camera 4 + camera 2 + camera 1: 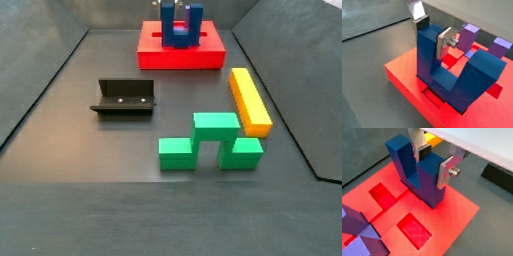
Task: Pick up the blue object. Move up. Place the blue object on the fixture. Regrasp the blue object. Move to above the board. Insert the blue object.
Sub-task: Insert the blue object.
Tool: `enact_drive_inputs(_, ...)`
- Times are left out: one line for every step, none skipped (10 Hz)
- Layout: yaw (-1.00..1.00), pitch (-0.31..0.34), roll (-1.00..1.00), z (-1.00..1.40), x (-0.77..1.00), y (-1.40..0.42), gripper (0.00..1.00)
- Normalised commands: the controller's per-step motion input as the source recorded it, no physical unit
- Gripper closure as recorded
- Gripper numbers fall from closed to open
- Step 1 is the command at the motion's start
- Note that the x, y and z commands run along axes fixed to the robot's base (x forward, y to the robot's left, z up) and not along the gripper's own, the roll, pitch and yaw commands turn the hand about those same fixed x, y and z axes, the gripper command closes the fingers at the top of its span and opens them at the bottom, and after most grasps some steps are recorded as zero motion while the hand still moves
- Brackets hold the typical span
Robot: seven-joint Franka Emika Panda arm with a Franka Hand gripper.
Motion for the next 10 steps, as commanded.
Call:
enact_drive_inputs(0.0, 0.007, 0.02, -0.13, 0.19, 0.0, 1.0)
enact_drive_inputs(0.0, 0.0, 0.03, -0.17, 0.13, 0.0, 1.0)
enact_drive_inputs(-0.01, 0.0, 0.04, -0.26, 0.11, 0.0, 1.0)
enact_drive_inputs(-0.01, -0.014, 0.06, -0.48, 0.0, 0.0, 1.0)
enact_drive_inputs(0.0, -0.004, 0.08, -0.68, 0.0, 0.0, 1.0)
enact_drive_inputs(0.0, 0.0, 0.09, -0.73, 0.01, 0.0, 1.0)
enact_drive_inputs(0.0, 0.0, 0.1, -0.72, 0.06, -0.01, 1.0)
enact_drive_inputs(0.0, 0.0, 0.03, -0.56, 0.0, -0.08, 1.0)
enact_drive_inputs(0.0, 0.1, -0.1, -0.35, -0.02, -0.03, 1.0)
enact_drive_inputs(-0.03, 0.033, 0.0, -0.35, -0.11, -0.26, 1.0)
